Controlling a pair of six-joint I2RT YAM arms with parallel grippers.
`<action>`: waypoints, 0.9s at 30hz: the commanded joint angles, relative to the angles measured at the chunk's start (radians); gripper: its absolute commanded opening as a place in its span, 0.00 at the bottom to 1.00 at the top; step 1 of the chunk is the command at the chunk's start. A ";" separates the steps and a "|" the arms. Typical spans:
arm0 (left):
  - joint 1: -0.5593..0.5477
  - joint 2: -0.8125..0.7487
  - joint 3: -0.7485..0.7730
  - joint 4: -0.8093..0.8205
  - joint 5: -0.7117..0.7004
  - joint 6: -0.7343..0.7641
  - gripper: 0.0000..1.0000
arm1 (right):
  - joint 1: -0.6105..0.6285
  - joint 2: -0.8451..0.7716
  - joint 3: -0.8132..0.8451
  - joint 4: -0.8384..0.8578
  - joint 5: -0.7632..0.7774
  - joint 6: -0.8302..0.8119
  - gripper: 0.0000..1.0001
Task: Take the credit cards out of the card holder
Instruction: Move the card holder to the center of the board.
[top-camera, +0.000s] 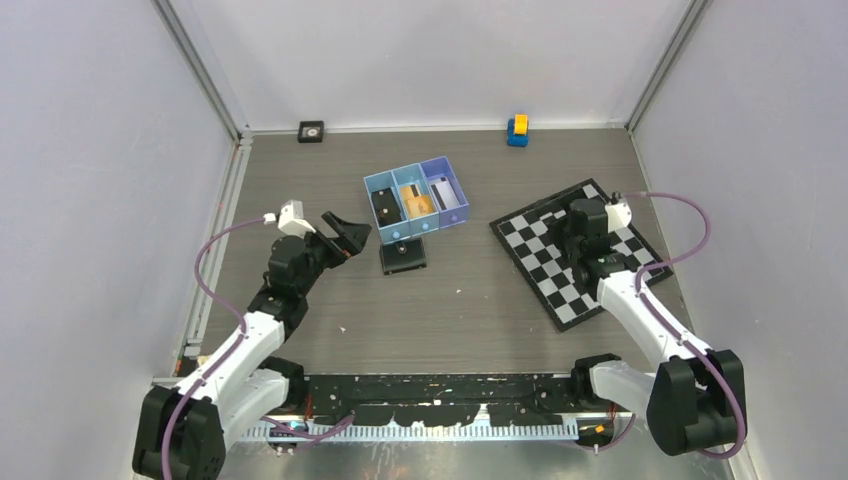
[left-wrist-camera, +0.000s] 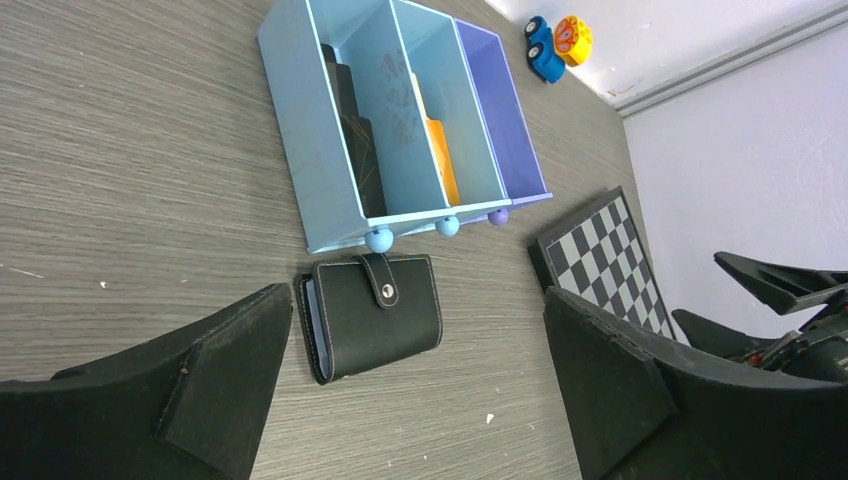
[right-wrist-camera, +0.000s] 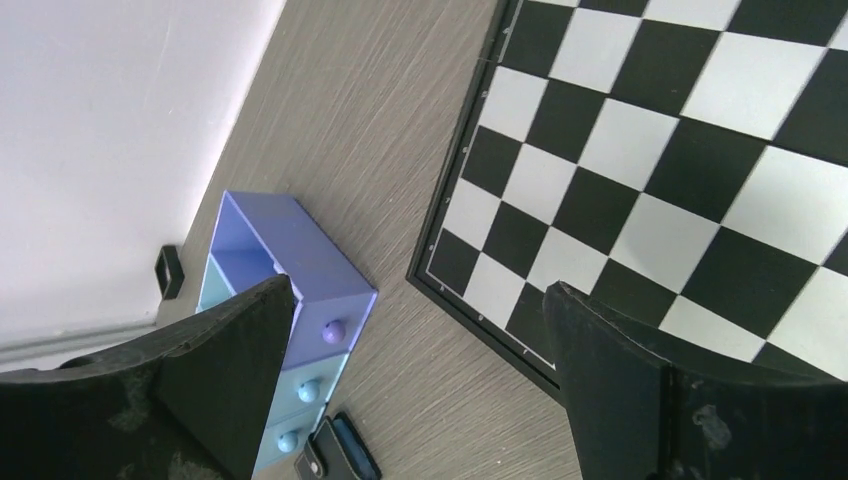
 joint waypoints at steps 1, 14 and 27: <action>0.005 0.024 0.009 0.031 -0.015 0.030 1.00 | 0.001 -0.016 -0.008 0.126 -0.108 -0.090 1.00; 0.005 0.198 0.060 0.037 0.125 0.078 0.92 | 0.115 0.228 0.080 0.297 -0.462 -0.213 0.83; 0.005 0.462 0.152 0.058 0.260 0.087 0.62 | 0.252 0.435 0.200 0.263 -0.476 -0.287 0.71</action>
